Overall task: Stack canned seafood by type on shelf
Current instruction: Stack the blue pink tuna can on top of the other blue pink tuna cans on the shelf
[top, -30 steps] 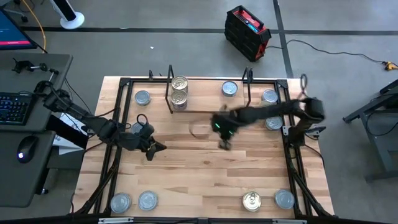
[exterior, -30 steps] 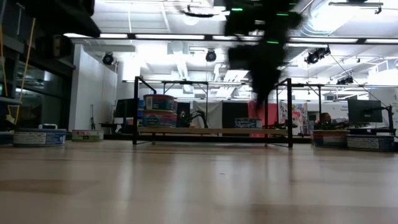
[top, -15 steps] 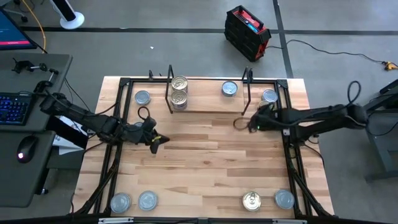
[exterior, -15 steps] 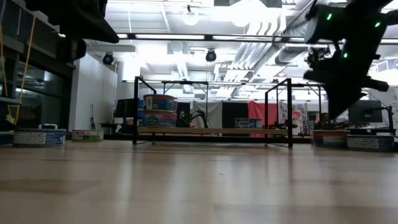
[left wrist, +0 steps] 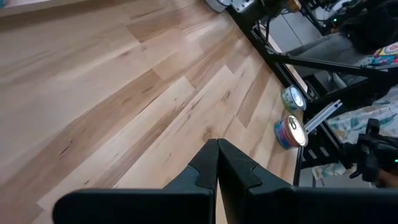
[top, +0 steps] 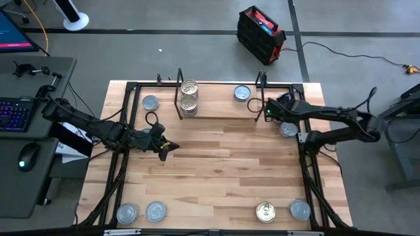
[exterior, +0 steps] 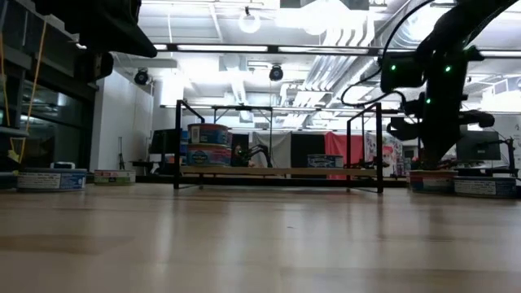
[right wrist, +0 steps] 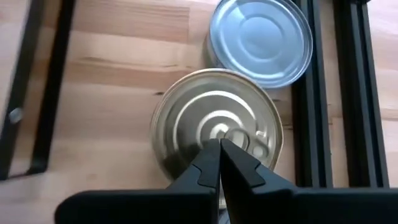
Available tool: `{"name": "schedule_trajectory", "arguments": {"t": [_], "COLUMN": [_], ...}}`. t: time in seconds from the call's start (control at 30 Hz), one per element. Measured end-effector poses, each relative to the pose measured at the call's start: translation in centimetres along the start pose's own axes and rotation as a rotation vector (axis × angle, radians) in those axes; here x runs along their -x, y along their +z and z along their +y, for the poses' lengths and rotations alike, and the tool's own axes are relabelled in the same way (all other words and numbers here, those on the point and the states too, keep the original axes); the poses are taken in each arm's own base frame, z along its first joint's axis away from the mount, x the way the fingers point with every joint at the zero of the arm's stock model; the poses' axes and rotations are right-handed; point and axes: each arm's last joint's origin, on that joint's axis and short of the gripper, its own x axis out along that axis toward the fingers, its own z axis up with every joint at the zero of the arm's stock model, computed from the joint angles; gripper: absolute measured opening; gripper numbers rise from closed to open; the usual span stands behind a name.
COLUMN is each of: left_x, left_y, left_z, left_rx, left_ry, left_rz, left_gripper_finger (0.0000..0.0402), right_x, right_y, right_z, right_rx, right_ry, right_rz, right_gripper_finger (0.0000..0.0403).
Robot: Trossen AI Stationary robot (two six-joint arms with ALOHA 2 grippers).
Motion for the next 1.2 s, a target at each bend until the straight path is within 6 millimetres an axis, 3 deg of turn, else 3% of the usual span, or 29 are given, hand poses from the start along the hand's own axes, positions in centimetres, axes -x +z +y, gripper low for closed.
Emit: {"name": "schedule_trajectory", "arguments": {"t": [0.1,0.33,0.63,0.9,1.2], "left_x": [0.0,0.0,0.0,0.0,0.0], "left_y": [0.0,0.0,0.0,0.0,0.0], "left_z": [0.0,0.0,0.0,0.0,0.0], "left_rx": [0.014,0.021,0.02,0.017,0.017], "left_ry": [0.0,0.0,0.001,0.001,0.001], "left_rz": [0.001,0.0,0.0,0.001,0.001], "left_gripper_finger": [0.0,0.0,0.0,0.0,0.0], "right_x": [-0.6,-1.2,-0.7,2.0,6.8], "right_y": [0.4,0.3,-0.6,-4.9,-12.8], "right_z": [0.3,0.9,1.3,3.2,5.0], "right_rx": [0.043,0.359,0.493,0.625,0.688], "right_ry": [0.017,0.085,0.127,0.27,0.57], "right_rz": [0.017,0.081,0.14,0.207,0.283], "right_gripper_finger": [0.0,0.0,0.0,0.0,0.0]}}
